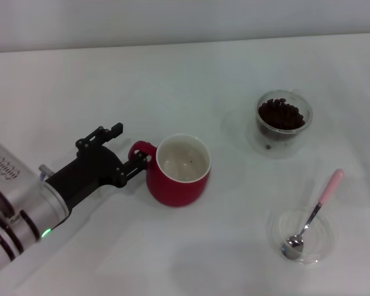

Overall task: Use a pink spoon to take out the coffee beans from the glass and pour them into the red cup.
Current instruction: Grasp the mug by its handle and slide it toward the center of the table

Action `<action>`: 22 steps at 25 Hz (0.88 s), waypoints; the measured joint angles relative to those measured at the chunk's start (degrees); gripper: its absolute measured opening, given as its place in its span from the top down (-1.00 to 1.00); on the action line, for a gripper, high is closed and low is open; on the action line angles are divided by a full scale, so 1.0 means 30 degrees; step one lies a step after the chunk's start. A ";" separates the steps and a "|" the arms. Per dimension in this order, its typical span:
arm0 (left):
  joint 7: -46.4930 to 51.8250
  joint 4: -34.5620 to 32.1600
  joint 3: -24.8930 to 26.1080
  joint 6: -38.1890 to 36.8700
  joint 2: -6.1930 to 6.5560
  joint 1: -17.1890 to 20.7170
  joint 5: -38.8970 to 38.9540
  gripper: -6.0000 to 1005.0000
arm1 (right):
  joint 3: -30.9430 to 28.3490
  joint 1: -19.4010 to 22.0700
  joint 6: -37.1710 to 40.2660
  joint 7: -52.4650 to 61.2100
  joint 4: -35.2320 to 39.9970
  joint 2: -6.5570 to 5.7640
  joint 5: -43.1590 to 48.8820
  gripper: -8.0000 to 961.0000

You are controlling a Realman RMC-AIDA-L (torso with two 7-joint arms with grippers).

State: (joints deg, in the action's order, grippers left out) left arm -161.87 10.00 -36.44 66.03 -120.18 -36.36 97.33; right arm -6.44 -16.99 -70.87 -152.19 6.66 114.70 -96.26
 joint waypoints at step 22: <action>0.0139 -0.0016 -0.0012 0.0022 -0.0007 0.0646 -0.1185 -0.42 | 0.0042 0.0214 -0.0011 0.0077 0.0008 -0.0001 0.0047 -0.68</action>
State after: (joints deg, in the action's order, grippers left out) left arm -161.45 9.95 -36.48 66.10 -120.20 -34.43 93.78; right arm -6.32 -16.34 -70.90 -151.96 6.68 114.70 -96.12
